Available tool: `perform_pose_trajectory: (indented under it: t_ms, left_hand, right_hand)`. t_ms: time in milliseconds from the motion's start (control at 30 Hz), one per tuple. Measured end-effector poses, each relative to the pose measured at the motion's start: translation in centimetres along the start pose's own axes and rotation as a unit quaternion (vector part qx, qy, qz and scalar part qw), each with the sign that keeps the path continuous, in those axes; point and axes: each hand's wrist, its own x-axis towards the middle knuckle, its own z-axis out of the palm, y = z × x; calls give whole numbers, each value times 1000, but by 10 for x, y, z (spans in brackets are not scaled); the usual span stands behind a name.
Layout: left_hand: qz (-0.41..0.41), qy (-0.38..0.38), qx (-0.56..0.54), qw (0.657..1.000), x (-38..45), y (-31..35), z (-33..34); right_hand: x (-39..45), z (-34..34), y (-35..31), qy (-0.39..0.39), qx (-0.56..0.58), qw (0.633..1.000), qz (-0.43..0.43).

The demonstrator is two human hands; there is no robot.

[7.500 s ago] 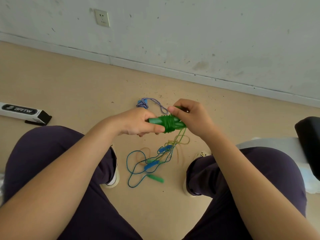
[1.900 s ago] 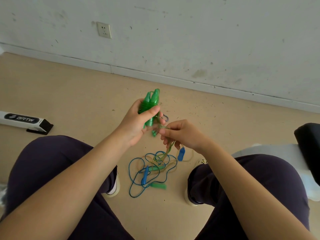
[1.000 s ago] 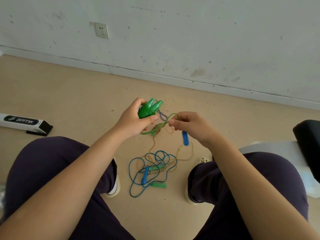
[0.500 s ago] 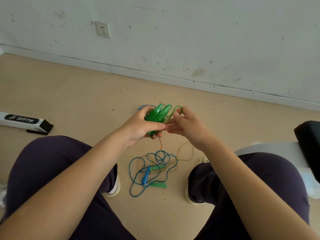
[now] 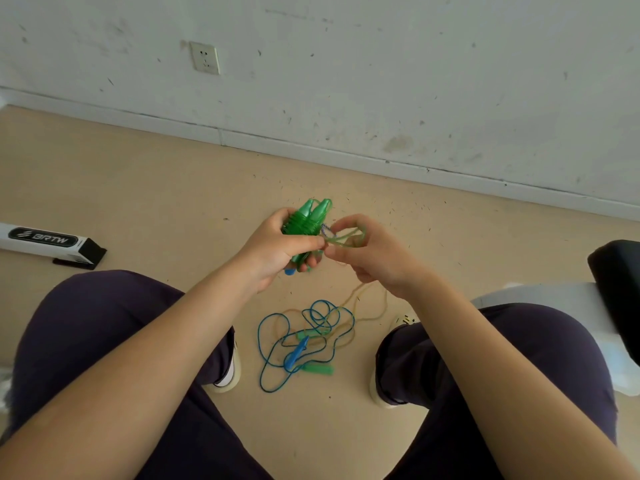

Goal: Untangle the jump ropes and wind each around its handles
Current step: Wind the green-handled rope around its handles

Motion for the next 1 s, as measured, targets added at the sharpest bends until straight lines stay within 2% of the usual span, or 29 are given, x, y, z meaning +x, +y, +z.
perform_pose_trajectory:
  t_ms: [167,300,367,433,600,700,800,900,1000]
  left_hand:
    - [17,19,50,998,1,0,-2]
    - [22,81,42,996,8,-1,-12]
    - [26,99,36,994,10,0,-18]
    - [31,105,45,993,10,0,-20]
    - [34,103,82,991,8,-2,-16]
    - [37,97,106,989,8,-2,-15]
    - [43,102,145,983,7,-3,-14]
    - [40,139,181,973,10,-6,-15]
    - [24,147,179,973,12,-7,-17]
  right_hand:
    - [1,-7,-1,50,-75,996,-3]
    - [5,-19,3,156,-150,976,-6]
    - [5,-26,3,184,-150,972,0]
    - [2,-30,0,177,-149,973,-4]
    - [0,-22,2,96,-114,989,-21]
    - [2,-18,3,71,-101,992,0]
    - [1,-14,1,74,-125,989,10]
    - [3,-16,4,109,-146,983,-7]
    - [4,-19,3,131,-143,981,-11]
